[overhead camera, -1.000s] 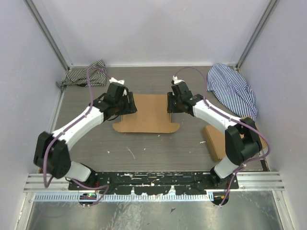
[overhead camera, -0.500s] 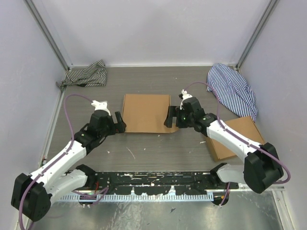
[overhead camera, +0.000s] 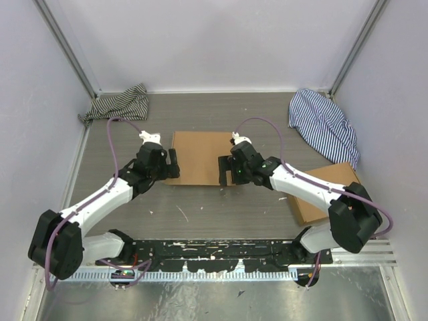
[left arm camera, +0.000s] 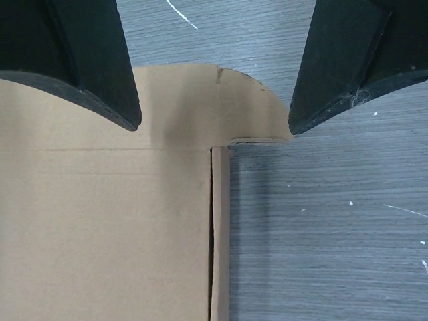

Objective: Fold the paper box

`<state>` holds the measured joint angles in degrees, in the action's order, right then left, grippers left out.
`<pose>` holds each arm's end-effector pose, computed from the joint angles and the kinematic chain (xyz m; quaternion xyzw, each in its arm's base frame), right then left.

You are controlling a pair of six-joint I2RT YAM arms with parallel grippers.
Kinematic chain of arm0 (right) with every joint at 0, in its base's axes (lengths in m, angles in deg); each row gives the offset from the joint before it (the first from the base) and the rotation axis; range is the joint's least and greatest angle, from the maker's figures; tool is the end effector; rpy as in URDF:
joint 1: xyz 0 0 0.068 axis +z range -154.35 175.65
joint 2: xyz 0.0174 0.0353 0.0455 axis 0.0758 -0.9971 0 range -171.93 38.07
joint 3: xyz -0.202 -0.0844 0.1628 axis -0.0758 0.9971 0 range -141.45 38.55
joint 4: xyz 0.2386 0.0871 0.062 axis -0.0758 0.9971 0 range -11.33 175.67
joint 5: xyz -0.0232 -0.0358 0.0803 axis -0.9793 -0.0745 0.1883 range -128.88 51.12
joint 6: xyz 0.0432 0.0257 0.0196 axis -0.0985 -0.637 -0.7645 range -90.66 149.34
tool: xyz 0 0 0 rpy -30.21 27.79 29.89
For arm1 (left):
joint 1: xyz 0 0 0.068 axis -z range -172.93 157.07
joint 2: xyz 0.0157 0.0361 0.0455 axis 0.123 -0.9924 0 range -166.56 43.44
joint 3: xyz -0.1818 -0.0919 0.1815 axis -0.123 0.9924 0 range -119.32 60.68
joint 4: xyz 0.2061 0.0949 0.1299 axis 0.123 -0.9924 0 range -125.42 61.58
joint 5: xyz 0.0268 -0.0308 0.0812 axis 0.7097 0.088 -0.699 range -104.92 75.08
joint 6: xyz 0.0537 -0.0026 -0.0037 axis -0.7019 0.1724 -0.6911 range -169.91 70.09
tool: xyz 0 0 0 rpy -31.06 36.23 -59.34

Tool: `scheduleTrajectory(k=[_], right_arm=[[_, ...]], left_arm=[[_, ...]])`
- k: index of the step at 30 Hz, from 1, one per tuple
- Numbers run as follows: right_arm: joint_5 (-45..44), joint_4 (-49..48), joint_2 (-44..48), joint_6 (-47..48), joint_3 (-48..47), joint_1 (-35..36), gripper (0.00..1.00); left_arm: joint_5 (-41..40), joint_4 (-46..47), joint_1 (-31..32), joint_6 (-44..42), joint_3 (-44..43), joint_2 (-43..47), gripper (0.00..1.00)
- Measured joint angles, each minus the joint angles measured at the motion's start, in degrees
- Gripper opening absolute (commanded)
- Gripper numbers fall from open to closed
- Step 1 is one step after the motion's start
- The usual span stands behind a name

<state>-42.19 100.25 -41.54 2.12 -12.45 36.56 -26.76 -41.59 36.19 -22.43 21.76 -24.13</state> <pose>0.2179 0.1859 0.2243 -0.1022 0.9344 0.1681 0.2971 0.2168 -0.1124 0.2201 -0.0291 0.9086 -0.1095 0.4021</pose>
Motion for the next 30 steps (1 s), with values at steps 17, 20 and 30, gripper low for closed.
scheduleTrajectory(k=[17, 20, 30], right_arm=[[-6.38, 3.34, -3.41, 0.13, -2.03, 0.11, 1.0], [-6.01, 3.23, -3.41, 0.35, -2.03, 0.11, 1.0], [-4.92, 2.8, -3.93, 0.52, -2.03, 0.11, 1.0]], left_arm=[[2.69, 4.28, 0.0, -1.38, -0.09, -3.91, 0.98], [3.8, 5.73, 0.0, -1.51, 0.0, -4.55, 0.98], [6.19, 6.82, -0.07, -1.51, 0.0, -9.03, 0.98]])
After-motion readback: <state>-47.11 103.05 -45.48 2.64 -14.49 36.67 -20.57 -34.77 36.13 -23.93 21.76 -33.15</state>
